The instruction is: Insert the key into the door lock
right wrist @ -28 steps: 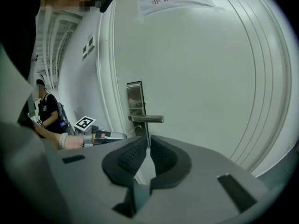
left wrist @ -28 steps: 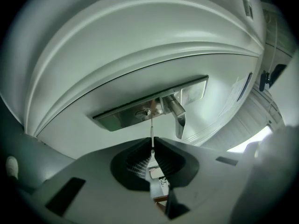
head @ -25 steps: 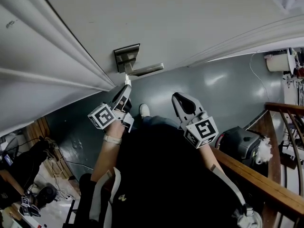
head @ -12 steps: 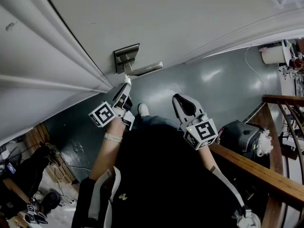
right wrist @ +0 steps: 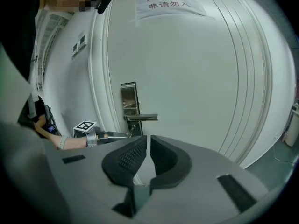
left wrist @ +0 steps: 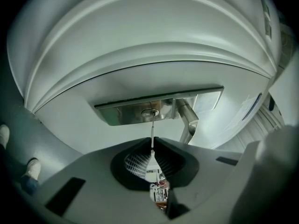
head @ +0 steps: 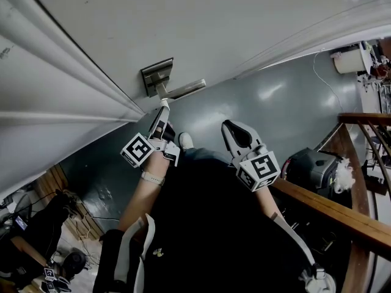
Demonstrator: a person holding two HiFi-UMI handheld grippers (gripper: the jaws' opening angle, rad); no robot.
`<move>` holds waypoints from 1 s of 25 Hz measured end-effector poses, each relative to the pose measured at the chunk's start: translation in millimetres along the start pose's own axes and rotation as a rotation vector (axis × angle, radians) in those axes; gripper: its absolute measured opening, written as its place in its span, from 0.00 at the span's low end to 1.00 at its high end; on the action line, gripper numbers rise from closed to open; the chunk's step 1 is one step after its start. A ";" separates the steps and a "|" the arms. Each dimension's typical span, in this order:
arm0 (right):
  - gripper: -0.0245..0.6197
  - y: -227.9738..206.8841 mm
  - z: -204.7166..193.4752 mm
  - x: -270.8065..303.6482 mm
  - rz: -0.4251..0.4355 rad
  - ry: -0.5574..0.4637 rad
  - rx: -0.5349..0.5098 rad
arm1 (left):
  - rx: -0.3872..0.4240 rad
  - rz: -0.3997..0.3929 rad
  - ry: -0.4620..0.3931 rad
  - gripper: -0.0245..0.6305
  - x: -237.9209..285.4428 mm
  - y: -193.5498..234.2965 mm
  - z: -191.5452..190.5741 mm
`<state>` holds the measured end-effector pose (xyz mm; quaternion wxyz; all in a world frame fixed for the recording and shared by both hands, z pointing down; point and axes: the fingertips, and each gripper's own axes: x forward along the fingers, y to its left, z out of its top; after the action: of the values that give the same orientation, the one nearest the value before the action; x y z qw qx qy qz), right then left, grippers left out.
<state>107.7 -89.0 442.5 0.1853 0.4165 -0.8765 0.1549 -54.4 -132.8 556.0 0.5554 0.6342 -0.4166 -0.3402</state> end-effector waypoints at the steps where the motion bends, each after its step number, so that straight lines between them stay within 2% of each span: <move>1: 0.08 -1.1 -1.6 0.1 -0.001 0.002 -0.010 | -0.007 0.003 -0.007 0.08 0.5 -0.2 -0.1; 7: 0.08 -2.8 3.0 1.2 -0.012 -0.010 0.003 | -0.006 0.013 -0.027 0.08 3.9 -4.4 -0.2; 25: 0.08 -4.0 3.5 2.2 -0.028 -0.024 0.023 | 0.003 0.044 0.033 0.08 0.8 -2.0 3.0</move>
<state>108.9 -94.4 440.9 0.1719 0.4329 -0.8708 0.1573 -56.4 -134.7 553.5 0.5687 0.6313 -0.4215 -0.3169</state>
